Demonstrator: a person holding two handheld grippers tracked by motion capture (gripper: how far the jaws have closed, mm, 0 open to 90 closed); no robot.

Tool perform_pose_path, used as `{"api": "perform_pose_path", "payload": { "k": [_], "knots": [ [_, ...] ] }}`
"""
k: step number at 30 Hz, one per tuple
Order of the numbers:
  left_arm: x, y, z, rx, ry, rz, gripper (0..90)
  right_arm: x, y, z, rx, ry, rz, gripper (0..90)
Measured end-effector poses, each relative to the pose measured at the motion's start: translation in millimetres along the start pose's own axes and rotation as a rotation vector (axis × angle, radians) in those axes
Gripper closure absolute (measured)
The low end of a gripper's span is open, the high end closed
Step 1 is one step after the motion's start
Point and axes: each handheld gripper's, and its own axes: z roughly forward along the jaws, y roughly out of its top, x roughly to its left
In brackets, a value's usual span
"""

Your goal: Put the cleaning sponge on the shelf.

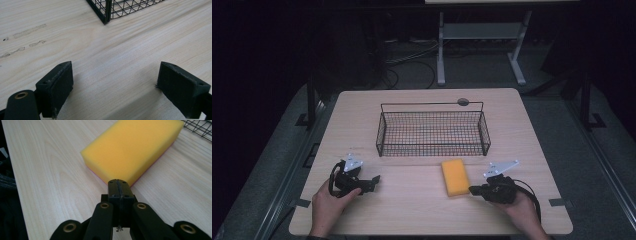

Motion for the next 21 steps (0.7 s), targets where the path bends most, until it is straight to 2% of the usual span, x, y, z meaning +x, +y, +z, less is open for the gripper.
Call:
{"api": "perform_pose_path", "payload": {
  "k": [8, 21],
  "knots": [
    [0.0, 0.0, 0.0, 0.000, 0.000, 0.000, 12.6, -8.9, 1.6, -0.2, -0.002, -0.022, 0.018, 90.0],
    [0.0, 0.0, 0.0, 0.000, 0.000, 0.000, 12.6, -19.0, 9.3, 4.3, -0.001, -0.051, 0.016, 90.0]
  ]
}}
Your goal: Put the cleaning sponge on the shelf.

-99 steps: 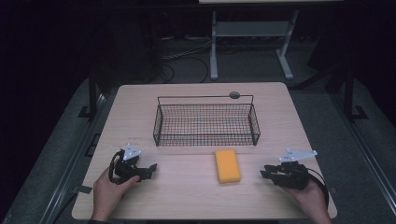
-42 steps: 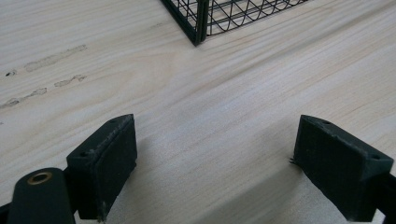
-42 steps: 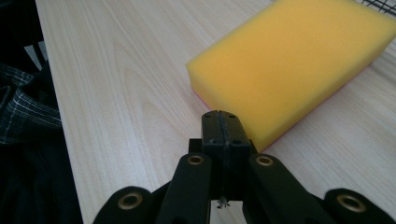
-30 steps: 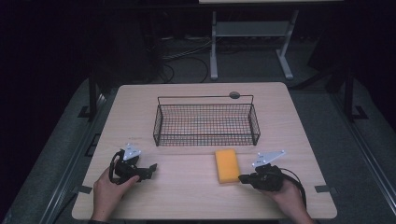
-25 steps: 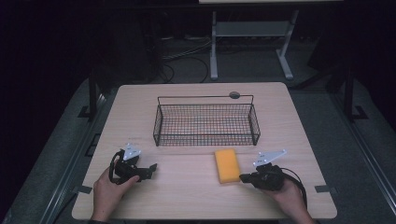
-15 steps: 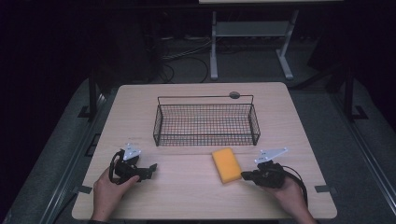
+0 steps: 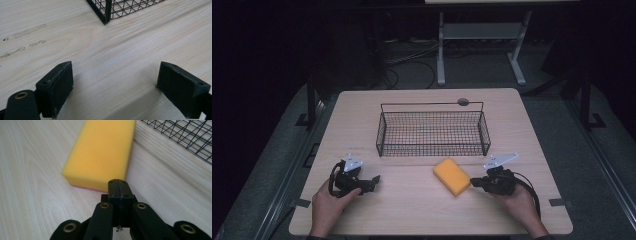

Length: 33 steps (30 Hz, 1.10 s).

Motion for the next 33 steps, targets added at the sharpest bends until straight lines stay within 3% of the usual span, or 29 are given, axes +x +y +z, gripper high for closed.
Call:
{"api": "perform_pose_path", "payload": {
  "k": [18, 23, 26, 31, 32, 33],
  "knots": [
    [0.1, 0.0, 0.0, 0.000, 0.000, 0.001, 12.6, -6.2, 4.5, 0.6, -0.002, 0.001, 0.007, 86.9],
    [0.0, 0.0, 0.0, 0.000, 0.000, 0.000, 12.6, -4.1, 5.8, -3.0, -0.003, -0.001, 0.020, 78.6],
    [0.1, 0.0, 0.0, 0.000, 0.000, 0.000, 12.6, -2.1, 7.9, -5.8, 0.003, -0.007, 0.026, 65.4],
    [0.3, 0.0, -0.2, 0.003, -0.001, 0.004, 12.6, -1.2, 11.4, -7.8, 0.018, -0.005, 0.049, 52.6],
    [0.3, 0.0, -0.2, 0.003, -0.001, 0.004, 12.6, -0.5, 13.2, -8.4, 0.030, -0.011, 0.053, 44.6],
    [0.3, 0.0, -0.1, 0.002, -0.001, 0.003, 12.6, -0.5, 13.2, -8.4, 0.030, -0.011, 0.053, 44.6]
  ]
}}
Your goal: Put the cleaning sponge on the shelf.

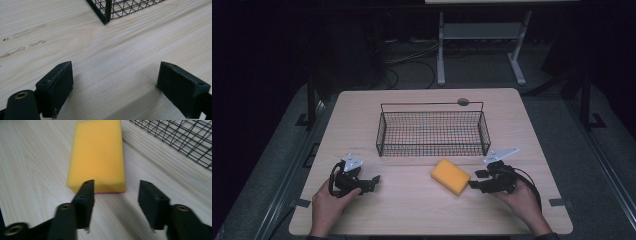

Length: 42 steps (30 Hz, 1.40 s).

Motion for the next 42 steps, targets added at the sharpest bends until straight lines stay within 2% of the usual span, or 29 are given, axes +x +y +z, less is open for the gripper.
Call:
{"api": "perform_pose_path", "payload": {
  "k": [2, 3, 4, 9, 18, 26, 33, 42],
  "knots": [
    [-0.2, 0.0, 0.2, -0.003, 0.000, -0.003, 12.6, 0.8, 2.0, -0.9, 0.009, -0.011, -0.007, 40.3],
    [-0.2, 0.0, 0.2, -0.002, 0.000, -0.002, 12.6, 1.5, 4.6, -1.7, 0.015, -0.016, -0.002, 34.1],
    [-0.2, 0.0, 0.2, -0.002, 0.000, -0.002, 12.6, 1.5, 4.6, -1.7, 0.015, -0.016, -0.002, 34.1],
    [-0.2, 0.0, 0.2, -0.002, 0.000, -0.003, 12.6, 5.4, 12.2, -2.0, 0.056, -0.044, -0.021, 20.8],
    [-0.2, 0.0, 0.2, -0.002, 0.000, -0.002, 12.6, 13.4, 25.5, 4.0, 0.102, -0.055, -0.059, 16.9],
    [-0.2, 0.0, 0.1, -0.002, 0.000, -0.002, 12.6, 21.5, 40.8, 11.8, 0.121, -0.056, -0.085, 15.8],
    [-0.4, 0.0, 0.3, -0.004, 0.000, -0.006, 12.6, 27.5, 54.3, 26.3, 0.162, -0.053, -0.104, 13.9],
    [-0.4, 0.0, 0.3, -0.005, 0.000, -0.006, 12.6, 35.2, 65.3, 43.1, 0.215, -0.085, -0.135, 13.3]
  ]
}}
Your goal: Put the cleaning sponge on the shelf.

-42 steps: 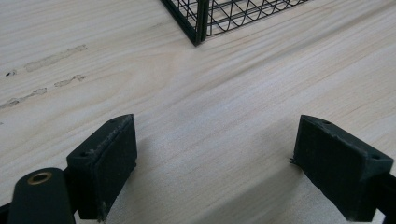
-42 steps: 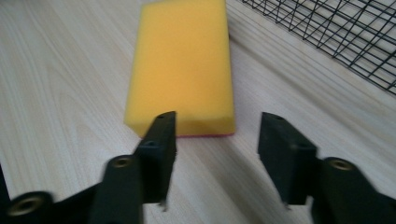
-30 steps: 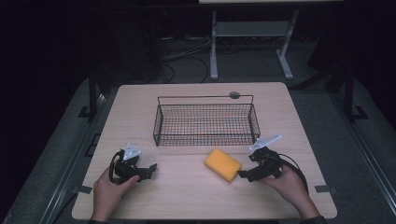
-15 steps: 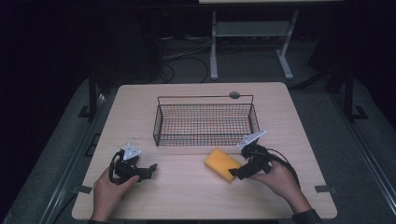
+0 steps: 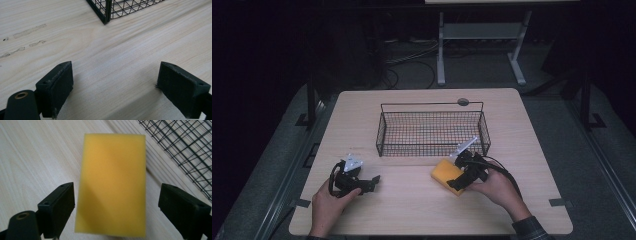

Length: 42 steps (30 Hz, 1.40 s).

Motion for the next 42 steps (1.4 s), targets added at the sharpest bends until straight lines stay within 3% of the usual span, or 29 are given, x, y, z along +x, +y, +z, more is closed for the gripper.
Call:
{"api": "perform_pose_path", "payload": {
  "k": [22, 32, 42],
  "knots": [
    [0.2, 0.1, -0.2, 0.004, 0.000, 0.003, 12.6, 7.8, 14.6, 35.5, 0.104, -0.018, -0.038, 12.2],
    [0.2, 0.0, -0.2, 0.004, 0.000, 0.003, 12.6, 7.2, 14.3, 41.0, 0.131, -0.031, -0.053, 15.4],
    [0.1, 0.0, -0.2, 0.004, 0.000, 0.002, 12.6, 6.7, 14.0, 39.2, 0.125, -0.025, -0.049, 21.6]
  ]
}}
